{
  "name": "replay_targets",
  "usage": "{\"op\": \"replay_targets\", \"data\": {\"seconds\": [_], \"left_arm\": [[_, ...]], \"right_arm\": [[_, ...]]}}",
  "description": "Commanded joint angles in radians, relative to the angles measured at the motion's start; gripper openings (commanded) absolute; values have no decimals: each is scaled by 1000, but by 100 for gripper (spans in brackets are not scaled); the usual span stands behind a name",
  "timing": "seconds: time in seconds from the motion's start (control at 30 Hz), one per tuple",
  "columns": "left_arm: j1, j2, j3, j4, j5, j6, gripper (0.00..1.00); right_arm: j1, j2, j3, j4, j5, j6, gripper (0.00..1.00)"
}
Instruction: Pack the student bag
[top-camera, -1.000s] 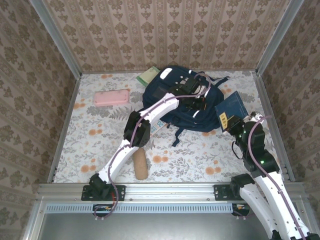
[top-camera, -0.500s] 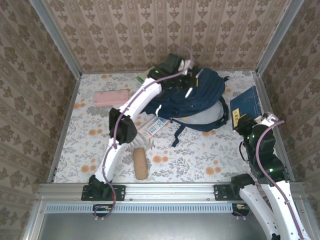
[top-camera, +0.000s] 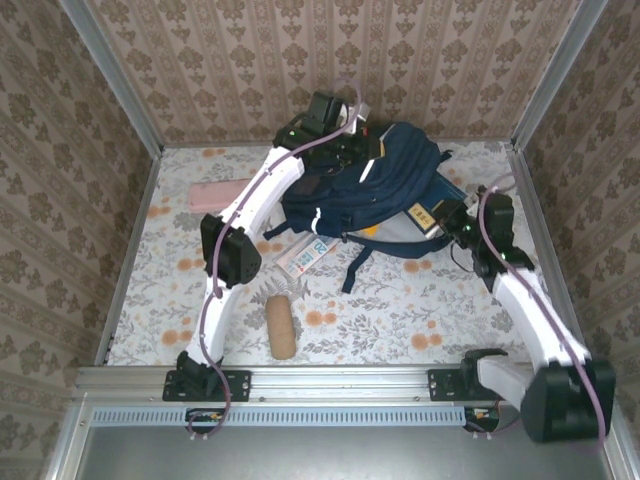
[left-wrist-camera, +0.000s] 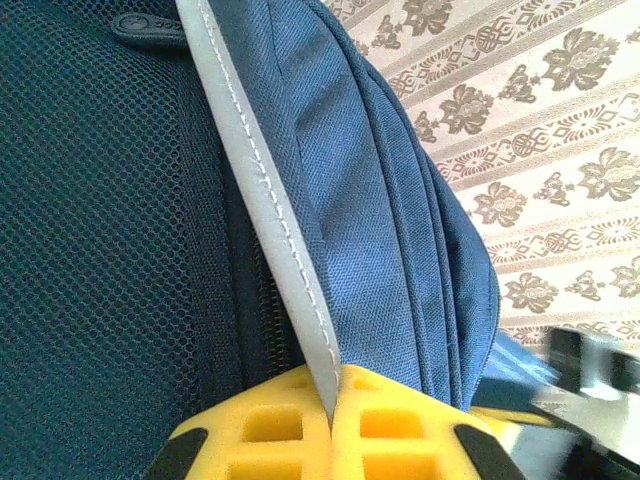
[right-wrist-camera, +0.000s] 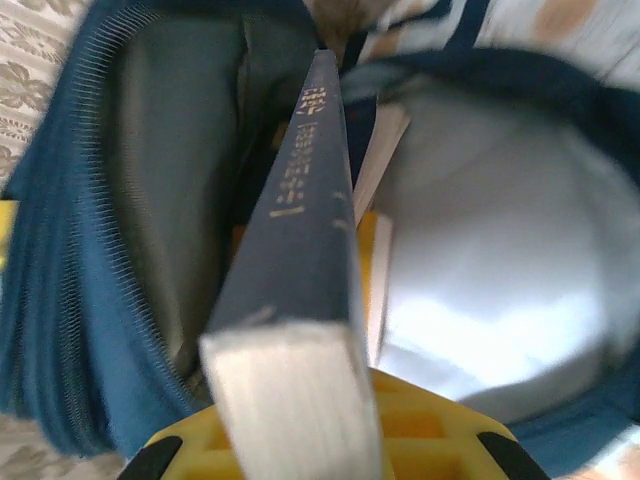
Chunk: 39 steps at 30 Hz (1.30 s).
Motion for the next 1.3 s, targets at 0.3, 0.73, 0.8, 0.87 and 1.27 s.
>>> {"op": "replay_targets", "data": {"seconds": [0.3, 0.73, 0.8, 0.87, 1.27], "left_arm": [[20, -67, 14, 188, 116, -90, 0], [48, -57, -7, 204, 115, -113, 0], [51, -52, -10, 202, 116, -110, 0], [52, -44, -9, 201, 115, -111, 0], [89, -31, 4, 174, 103, -97, 0]], "right_arm": [[65, 671, 148, 947, -439, 344, 0], [187, 703, 255, 421, -18, 79, 78], [157, 609, 194, 376, 23, 28, 81], [135, 525, 154, 324, 46, -15, 86], [497, -99, -49, -47, 430, -383, 87]]}}
